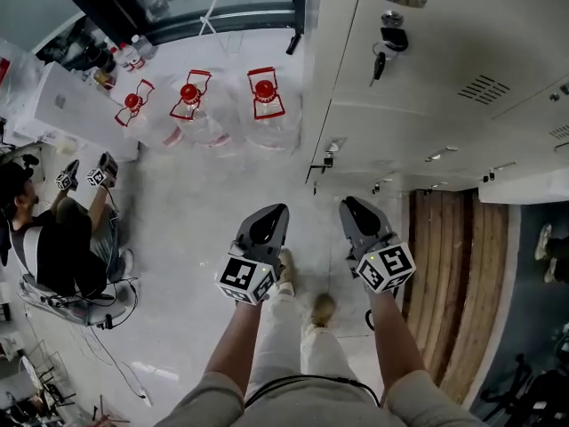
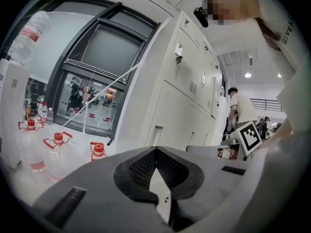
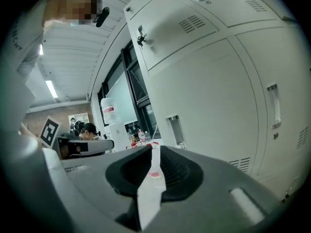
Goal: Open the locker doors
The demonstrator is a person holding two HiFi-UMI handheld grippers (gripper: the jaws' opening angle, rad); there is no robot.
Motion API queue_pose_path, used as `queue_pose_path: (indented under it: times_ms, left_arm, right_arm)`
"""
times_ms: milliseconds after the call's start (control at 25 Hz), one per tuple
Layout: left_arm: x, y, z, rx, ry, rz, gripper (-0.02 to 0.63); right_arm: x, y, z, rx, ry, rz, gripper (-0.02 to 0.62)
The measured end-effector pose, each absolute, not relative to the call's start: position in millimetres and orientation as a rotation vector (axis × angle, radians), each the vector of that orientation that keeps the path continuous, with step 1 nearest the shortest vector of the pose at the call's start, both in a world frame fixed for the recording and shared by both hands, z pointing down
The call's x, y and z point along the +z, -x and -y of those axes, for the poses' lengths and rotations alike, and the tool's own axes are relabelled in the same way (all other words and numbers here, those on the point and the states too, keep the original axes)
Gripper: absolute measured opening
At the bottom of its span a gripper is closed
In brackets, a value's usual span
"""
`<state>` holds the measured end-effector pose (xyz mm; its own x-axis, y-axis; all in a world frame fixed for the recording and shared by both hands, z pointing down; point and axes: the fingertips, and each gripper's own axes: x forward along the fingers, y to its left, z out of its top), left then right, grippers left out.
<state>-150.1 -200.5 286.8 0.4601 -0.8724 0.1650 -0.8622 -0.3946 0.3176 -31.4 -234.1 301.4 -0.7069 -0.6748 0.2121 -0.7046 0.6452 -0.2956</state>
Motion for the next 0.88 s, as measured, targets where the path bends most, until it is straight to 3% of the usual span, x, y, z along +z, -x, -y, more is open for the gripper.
queue_pose_path:
  times_ms: [880]
  left_arm:
    - [327,158,257,-0.084,-2.351,1.396,-0.002]
  right_arm:
    - [326,91,348,0.363,-1.319,2.700,0.141]
